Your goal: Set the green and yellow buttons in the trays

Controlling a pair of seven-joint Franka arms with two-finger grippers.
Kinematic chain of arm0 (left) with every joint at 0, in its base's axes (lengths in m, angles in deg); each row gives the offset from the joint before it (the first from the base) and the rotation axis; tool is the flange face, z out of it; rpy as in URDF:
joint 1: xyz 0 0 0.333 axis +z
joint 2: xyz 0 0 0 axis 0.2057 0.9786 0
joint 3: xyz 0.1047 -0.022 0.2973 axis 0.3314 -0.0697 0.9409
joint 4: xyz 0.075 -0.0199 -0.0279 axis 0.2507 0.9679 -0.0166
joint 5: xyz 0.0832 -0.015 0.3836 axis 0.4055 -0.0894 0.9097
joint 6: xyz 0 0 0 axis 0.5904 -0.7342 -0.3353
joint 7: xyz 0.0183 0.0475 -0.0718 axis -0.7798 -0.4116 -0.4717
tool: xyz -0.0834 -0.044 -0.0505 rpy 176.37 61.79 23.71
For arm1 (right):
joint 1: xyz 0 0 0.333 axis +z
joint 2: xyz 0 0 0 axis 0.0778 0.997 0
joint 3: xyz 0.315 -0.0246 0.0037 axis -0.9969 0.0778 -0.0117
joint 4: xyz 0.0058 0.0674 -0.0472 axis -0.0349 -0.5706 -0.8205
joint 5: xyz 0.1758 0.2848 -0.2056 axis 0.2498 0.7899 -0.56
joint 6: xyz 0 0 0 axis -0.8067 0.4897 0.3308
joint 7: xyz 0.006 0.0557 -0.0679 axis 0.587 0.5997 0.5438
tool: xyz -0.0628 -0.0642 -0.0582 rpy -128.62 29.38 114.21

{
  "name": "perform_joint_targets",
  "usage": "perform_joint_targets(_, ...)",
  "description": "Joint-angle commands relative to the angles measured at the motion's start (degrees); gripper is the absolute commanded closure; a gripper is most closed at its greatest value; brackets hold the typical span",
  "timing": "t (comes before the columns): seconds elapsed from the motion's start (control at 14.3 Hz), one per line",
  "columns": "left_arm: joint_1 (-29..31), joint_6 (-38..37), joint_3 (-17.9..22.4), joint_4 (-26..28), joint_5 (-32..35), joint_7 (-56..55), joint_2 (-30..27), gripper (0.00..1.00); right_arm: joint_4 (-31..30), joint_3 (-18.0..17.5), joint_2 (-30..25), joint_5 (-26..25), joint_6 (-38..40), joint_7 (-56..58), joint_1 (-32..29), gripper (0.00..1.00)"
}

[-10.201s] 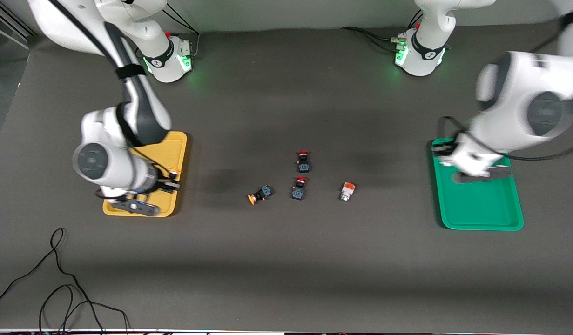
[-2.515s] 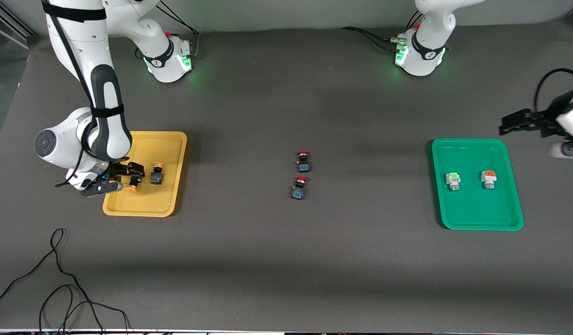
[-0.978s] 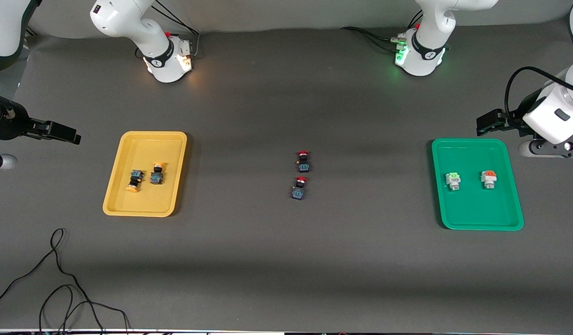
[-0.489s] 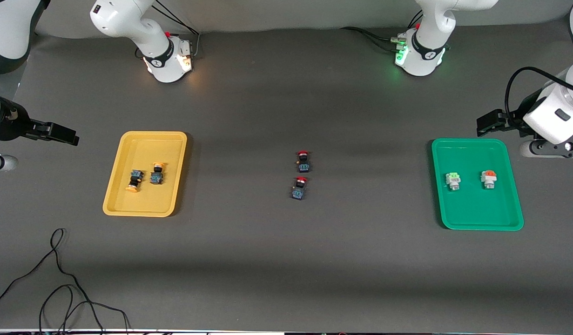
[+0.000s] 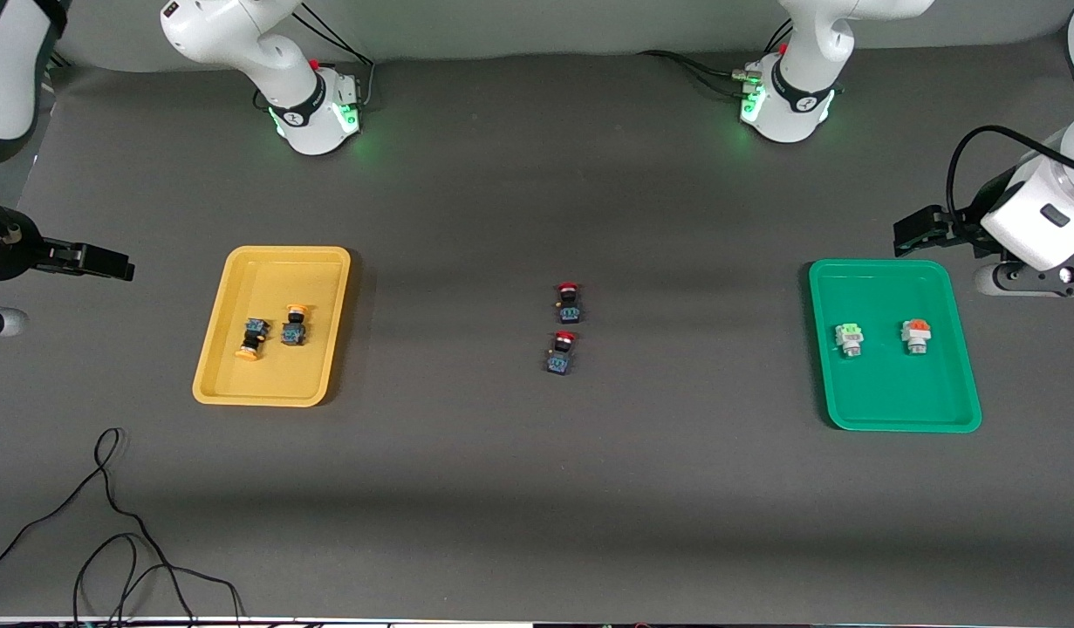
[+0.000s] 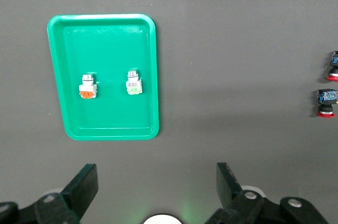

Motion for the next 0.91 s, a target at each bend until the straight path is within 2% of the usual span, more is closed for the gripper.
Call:
perform_joint_targets(0.0, -1.0, 0.6, 0.8, 0.4, 0.5, 0.2, -0.5, 0.0, 0.1, -8.0, -3.4, -2.7, 1.2, -1.1, -6.4, 0.0)
perform_joint_targets(0.14, -1.0, 0.7, 0.8, 0.4, 0.5, 0.2, -0.5, 0.0, 0.1, -13.3, -4.0, -3.7, 1.2, -1.1, -10.7, 0.0)
perform_joint_targets(0.28, -1.0, 0.7, 0.8, 0.4, 0.5, 0.2, -0.5, 0.0, -0.5, -21.6, -5.5, -6.4, 1.2, -1.0, -17.5, 0.0)
perform_joint_targets(0.42, -1.0, 0.7, 0.8, 0.4, 0.5, 0.2, -0.5, 0.0, -1.7, -35.1, -7.1, -10.2, 1.1, -1.0, -28.7, 0.0)
perform_joint_targets(0.49, -1.0, 0.7, 0.8, 0.4, 0.5, 0.2, -0.5, 0.0, -2.7, -39.8, -7.9, -11.4, 0.7, -1.0, -33.0, 0.0)
perform_joint_targets(0.56, -1.0, 1.0, 0.8, 0.4, 0.5, 0.2, -0.5, 0.0, -3.8, -41.9, -8.7, -11.1, 0.0, -1.0, -35.7, 0.0)
perform_joint_targets(0.84, -1.0, 1.4, 0.8, 0.4, 0.5, 0.2, -0.5, 0.0, -12.1, -42.1, -15.9, -10.9, -8.0, -1.0, -37.6, 0.0)
